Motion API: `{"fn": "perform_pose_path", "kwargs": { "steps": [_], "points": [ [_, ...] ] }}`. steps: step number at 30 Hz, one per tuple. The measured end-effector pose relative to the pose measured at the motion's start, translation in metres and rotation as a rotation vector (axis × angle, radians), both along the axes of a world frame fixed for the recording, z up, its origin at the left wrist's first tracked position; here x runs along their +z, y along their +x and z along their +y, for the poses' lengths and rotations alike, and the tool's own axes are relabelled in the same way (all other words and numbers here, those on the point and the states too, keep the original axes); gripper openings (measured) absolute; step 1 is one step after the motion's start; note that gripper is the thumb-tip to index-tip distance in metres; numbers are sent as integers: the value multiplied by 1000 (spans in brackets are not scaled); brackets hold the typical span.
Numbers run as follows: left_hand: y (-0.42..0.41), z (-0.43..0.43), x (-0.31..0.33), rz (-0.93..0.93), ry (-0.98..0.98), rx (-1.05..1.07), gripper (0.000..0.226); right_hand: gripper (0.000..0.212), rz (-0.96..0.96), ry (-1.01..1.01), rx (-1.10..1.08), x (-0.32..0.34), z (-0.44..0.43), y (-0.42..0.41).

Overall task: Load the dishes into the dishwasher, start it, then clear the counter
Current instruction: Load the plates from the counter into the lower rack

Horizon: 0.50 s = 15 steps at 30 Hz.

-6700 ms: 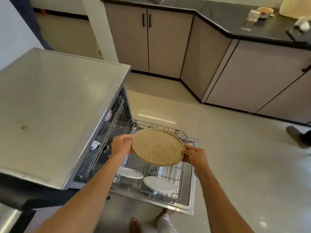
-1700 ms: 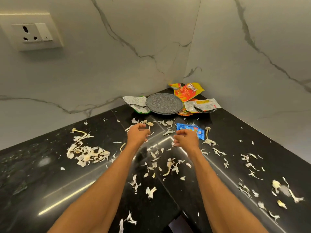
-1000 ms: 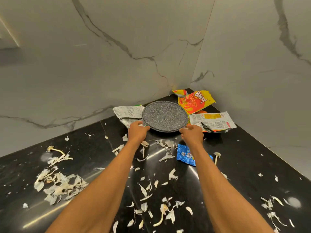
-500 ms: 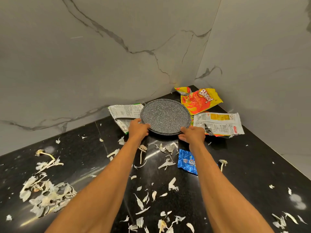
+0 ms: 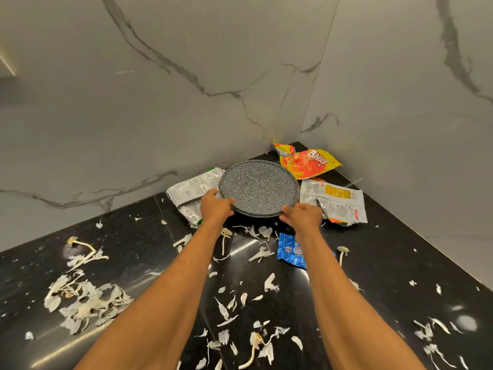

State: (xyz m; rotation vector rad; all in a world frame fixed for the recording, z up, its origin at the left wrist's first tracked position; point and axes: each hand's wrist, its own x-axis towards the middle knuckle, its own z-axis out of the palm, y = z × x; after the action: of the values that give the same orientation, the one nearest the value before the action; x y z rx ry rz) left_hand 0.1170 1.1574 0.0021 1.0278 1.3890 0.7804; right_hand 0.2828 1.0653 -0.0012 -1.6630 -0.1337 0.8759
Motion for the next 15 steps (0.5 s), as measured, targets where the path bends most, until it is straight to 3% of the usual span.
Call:
{"fn": "perform_pose_path", "kwargs": {
  "steps": [6, 15],
  "points": [
    [-19, -25, 21, -28, 28, -11, 68, 25, -31, 52, -26, 22, -41, -13],
    [-26, -87, 32, -66, 78, -214, 26, 24, -89, 45, -144, 34, -140, -25]
  ]
}}
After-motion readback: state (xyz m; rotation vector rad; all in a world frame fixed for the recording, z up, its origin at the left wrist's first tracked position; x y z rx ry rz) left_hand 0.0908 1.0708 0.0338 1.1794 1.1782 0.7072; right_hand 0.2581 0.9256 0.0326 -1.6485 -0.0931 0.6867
